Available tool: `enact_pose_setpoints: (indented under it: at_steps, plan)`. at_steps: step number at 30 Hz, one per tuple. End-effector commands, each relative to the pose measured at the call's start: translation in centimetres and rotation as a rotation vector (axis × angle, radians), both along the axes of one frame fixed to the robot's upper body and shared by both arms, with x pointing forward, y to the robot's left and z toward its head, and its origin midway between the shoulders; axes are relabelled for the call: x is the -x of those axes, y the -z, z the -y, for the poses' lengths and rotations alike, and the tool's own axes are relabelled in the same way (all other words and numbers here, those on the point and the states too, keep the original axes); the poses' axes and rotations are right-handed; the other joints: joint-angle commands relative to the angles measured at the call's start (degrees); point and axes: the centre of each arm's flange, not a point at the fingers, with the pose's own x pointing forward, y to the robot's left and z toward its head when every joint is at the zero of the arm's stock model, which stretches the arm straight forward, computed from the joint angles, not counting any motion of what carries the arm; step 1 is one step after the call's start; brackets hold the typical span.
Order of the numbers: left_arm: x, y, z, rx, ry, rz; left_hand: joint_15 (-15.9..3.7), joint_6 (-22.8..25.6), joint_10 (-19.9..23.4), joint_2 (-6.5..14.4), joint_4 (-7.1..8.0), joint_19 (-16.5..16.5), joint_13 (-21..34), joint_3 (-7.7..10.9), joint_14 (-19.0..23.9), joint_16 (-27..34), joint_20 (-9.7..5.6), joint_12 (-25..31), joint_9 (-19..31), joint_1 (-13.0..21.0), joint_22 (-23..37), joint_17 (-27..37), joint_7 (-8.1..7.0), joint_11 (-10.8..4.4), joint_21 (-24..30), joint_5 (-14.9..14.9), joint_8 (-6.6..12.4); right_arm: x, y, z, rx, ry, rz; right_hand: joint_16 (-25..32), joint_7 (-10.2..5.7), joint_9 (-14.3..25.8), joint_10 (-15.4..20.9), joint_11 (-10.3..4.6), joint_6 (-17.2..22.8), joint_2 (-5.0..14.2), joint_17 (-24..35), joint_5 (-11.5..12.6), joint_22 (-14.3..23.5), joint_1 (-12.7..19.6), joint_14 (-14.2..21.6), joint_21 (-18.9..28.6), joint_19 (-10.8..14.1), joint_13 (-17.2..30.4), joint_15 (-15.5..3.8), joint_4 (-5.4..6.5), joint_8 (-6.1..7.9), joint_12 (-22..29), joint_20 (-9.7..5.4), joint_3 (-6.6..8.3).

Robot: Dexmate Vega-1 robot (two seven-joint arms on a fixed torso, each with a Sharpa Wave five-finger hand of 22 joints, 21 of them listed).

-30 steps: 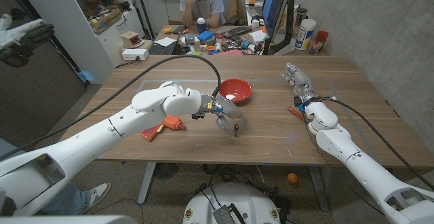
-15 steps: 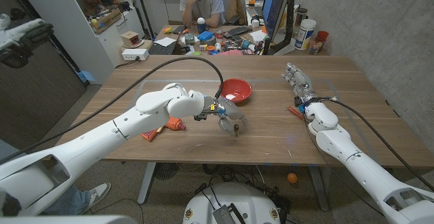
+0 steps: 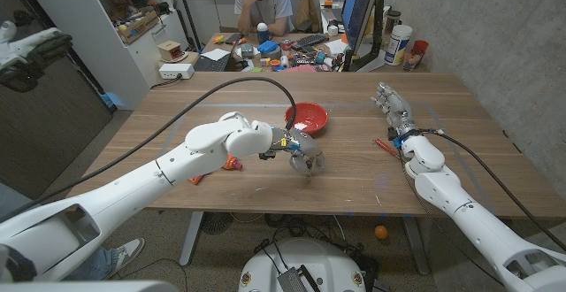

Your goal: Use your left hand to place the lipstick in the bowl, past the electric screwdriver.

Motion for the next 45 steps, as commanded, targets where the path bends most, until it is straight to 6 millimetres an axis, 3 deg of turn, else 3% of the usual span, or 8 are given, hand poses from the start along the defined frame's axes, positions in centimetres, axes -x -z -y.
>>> enact_pose_setpoints:
  at_steps: [1, 3, 5, 6, 8, 13, 23, 45]
  plan:
    - [-0.1, 0.0, 0.6, 0.090, 0.004, 0.011, -3.72, 8.3, 7.6, 1.1, 0.04, 8.3, 1.4, -0.26, 8.7, 3.5, -4.48, 2.7, 0.5, 4.9, -0.1, 0.2, 0.03, -0.31, 3.7, 0.7, 2.72, 0.1, 0.3, 0.6, -0.006, 0.006, -0.010, 0.5, -0.01, 0.3, 0.3, -0.25, 0.3, -0.48, 0.1, -0.2, 0.2, 0.1, 0.4, 0.3, 0.6, 0.2, 0.02, 0.01, -0.12, -0.2, -0.05, -0.29]
    - [0.0, -0.1, 0.5, 0.153, 0.013, 0.014, -6.49, 13.1, 12.7, 2.0, 0.20, 14.7, 2.3, 0.45, 15.5, 4.8, -8.83, 4.3, 0.7, 6.8, 0.0, -0.7, -0.11, -1.44, 6.9, 0.9, 4.34, 0.1, 0.4, 0.6, -0.007, 0.008, -0.011, 0.5, 0.00, 0.3, 0.3, -0.29, 0.3, -0.48, 0.1, -0.2, 0.2, 0.1, 0.4, 0.3, 0.6, 0.2, 0.04, 0.02, -0.12, -0.2, -0.06, -0.30]
    - [0.1, -0.4, 0.3, 0.199, 0.011, 0.008, -7.25, 17.2, 17.6, 2.6, 0.00, 18.4, 3.3, 1.11, 21.3, 6.0, -11.22, 5.9, 1.1, 8.8, -0.2, -1.0, 0.46, -1.68, 9.0, 1.0, 5.94, 0.1, 0.4, 0.7, -0.009, 0.010, -0.013, 0.5, 0.01, 0.3, 0.3, -0.33, 0.3, -0.49, 0.1, -0.2, 0.2, 0.1, 0.4, 0.3, 0.6, 0.2, 0.03, 0.03, -0.12, -0.2, -0.06, -0.32]
    - [0.1, -0.5, 0.3, 0.211, 0.009, 0.004, -8.10, 20.5, 19.9, 2.7, -0.06, 19.1, 3.9, 1.11, 23.3, 6.3, -11.82, 6.8, 1.4, 9.7, -0.2, -1.0, 0.73, -1.99, 9.6, 0.9, 7.28, 0.1, 0.3, 0.8, -0.010, 0.012, -0.014, 0.5, -0.02, 0.3, 0.3, -0.29, 0.4, -0.49, 0.1, -0.2, 0.2, 0.1, 0.4, 0.3, 0.6, 0.2, 0.07, 0.03, -0.12, -0.2, -0.05, -0.33]
    - [0.1, -0.7, 0.3, 0.222, 0.004, 0.008, -8.09, 22.0, 21.8, 3.3, 0.34, 20.2, 4.6, 1.18, 26.4, 6.8, -12.53, 7.6, 1.4, 9.9, -0.3, -1.2, 1.34, -1.89, 10.4, 0.9, 7.90, 0.1, 0.3, 0.9, -0.010, 0.011, -0.016, 0.5, 0.02, 0.3, 0.3, -0.34, 0.3, -0.49, 0.2, -0.2, 0.2, 0.1, 0.4, 0.3, 0.6, 0.2, 0.08, 0.04, -0.15, -0.2, -0.03, -0.35]
    - [0.1, -0.9, 0.5, 0.220, -0.003, 0.015, -8.22, 22.8, 22.9, 3.5, 0.64, 20.9, 5.3, 1.30, 28.6, 7.0, -12.87, 8.0, 1.4, 9.7, -0.3, -1.1, 2.19, -1.30, 11.1, 0.9, 8.17, 0.1, 0.3, 0.9, -0.008, 0.010, -0.020, 0.5, -0.04, 0.3, 0.3, -0.35, 0.3, -0.50, 0.2, -0.2, 0.2, 0.0, 0.4, 0.3, 0.7, 0.2, 0.11, 0.05, -0.17, -0.2, 0.00, -0.39]
    - [0.1, -1.5, 0.3, 0.220, -0.022, 0.032, -8.00, 22.6, 22.6, 3.6, 0.57, 20.1, 6.0, 1.55, 28.0, 6.2, -12.38, 7.8, 1.3, 9.9, -0.4, -0.7, 1.84, -1.37, 11.1, 0.9, 8.07, 0.1, 0.2, 1.1, 0.001, 0.012, -0.024, 0.6, -0.02, 0.3, 0.3, -0.33, 0.2, -0.50, 0.3, -0.2, 0.2, 0.0, 0.6, 0.3, 0.8, 0.2, 0.10, 0.06, -0.20, -0.3, 0.05, -0.47]
    - [1.4, -6.0, -1.8, 0.311, -0.061, 0.218, -7.99, 23.0, 22.6, 3.5, 0.83, 18.9, 7.2, 1.41, 28.4, 5.8, -11.48, 7.7, 1.2, 9.4, -0.4, 0.1, 1.01, -2.44, 11.4, 0.9, 8.22, 0.6, -1.2, 0.4, 0.037, 0.025, 0.004, 0.6, 0.06, 0.3, 0.5, -0.22, 0.3, -0.48, 0.4, -0.1, 0.2, -0.1, 0.8, 0.2, 1.1, 0.2, -0.01, 0.00, -0.19, -0.3, -0.07, -0.61]
